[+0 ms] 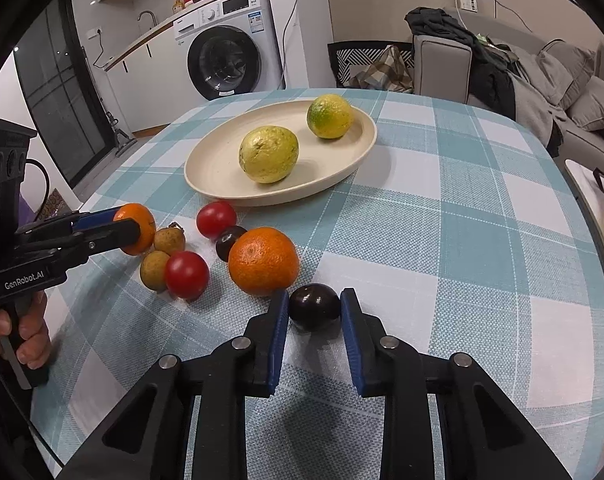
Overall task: Organize fruits
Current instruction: 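Close the left tool on the large orange while the right tool grasps the dark plum, then lower the orange onto the plate with the left tool while the right tool sets the plum beside it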
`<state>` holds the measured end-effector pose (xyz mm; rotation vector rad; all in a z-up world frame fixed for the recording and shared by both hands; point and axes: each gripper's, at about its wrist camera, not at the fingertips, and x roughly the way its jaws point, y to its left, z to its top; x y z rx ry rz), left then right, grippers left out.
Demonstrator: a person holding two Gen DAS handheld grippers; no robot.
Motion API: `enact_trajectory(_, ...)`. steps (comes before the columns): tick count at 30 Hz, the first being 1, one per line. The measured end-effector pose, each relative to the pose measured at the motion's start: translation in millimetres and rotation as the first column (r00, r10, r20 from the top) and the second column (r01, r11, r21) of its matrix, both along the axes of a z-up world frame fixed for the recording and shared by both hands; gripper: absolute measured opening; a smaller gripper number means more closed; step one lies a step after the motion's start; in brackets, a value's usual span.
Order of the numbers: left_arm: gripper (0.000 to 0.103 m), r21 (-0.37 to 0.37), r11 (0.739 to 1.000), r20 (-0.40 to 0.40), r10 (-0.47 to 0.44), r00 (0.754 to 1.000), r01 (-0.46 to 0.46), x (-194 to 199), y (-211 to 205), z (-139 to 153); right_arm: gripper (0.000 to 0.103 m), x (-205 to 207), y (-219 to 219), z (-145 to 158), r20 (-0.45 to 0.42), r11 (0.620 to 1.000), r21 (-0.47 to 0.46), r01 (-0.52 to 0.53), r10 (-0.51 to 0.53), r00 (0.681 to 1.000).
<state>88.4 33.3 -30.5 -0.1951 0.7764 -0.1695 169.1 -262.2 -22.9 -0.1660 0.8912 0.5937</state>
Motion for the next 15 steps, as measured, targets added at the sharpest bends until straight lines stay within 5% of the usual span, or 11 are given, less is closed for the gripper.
enact_trajectory(15,0.035,-0.007,1.000,0.054,0.016,0.998,-0.016,-9,7,18,0.027,-5,-6,22,0.073,0.998,0.053,0.020,-0.023,0.997)
